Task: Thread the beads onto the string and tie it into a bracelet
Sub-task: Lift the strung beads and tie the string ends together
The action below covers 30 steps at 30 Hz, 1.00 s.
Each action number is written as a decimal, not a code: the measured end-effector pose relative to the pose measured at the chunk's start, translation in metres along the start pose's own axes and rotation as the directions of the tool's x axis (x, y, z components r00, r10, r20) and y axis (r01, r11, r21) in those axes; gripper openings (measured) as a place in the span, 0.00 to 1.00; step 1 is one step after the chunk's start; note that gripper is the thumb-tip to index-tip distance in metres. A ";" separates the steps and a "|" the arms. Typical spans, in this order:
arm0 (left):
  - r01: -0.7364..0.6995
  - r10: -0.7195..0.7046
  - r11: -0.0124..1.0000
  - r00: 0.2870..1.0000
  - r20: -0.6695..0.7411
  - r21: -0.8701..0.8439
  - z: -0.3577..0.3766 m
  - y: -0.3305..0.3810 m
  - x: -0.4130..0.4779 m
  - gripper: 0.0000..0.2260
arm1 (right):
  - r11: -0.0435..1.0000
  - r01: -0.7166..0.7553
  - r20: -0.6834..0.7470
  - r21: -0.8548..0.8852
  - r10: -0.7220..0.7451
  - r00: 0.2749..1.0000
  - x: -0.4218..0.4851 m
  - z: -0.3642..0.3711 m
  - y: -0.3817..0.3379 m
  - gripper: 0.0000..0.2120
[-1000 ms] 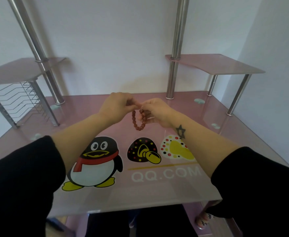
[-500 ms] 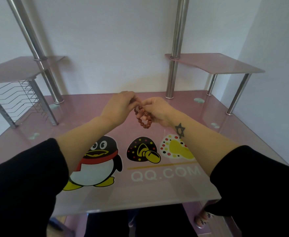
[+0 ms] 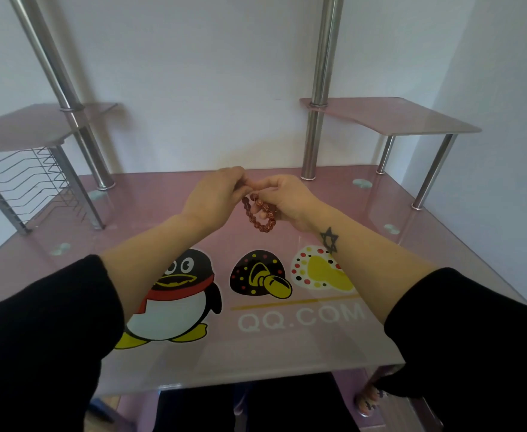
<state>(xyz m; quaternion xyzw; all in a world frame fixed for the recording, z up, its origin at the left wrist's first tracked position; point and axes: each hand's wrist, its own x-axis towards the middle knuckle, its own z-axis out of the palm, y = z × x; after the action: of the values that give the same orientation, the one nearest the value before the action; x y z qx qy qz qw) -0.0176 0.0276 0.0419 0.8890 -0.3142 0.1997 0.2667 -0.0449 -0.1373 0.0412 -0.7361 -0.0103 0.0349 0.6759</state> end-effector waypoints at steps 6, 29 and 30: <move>-0.009 0.009 1.000 1.000 0.000 0.002 0.001 0.001 -0.001 0.05 | 1.000 -0.013 0.057 -0.008 0.014 0.998 0.002 -0.002 0.000 0.08; 0.174 -0.190 0.932 0.982 -0.020 -0.319 -0.008 -0.009 -0.005 0.01 | 0.962 0.075 -0.205 -0.264 -0.132 0.970 0.003 0.008 -0.001 0.03; 0.179 -0.196 0.925 0.980 -0.018 -0.335 -0.009 -0.009 -0.006 0.01 | 0.966 0.070 -0.215 -0.249 -0.126 0.968 0.004 0.008 0.000 0.04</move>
<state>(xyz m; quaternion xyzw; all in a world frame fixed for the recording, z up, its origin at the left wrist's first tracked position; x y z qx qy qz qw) -0.0173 0.0420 0.0429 0.8518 -0.2499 0.1402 0.4385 -0.0418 -0.1289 0.0406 -0.8099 0.0271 -0.0855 0.5796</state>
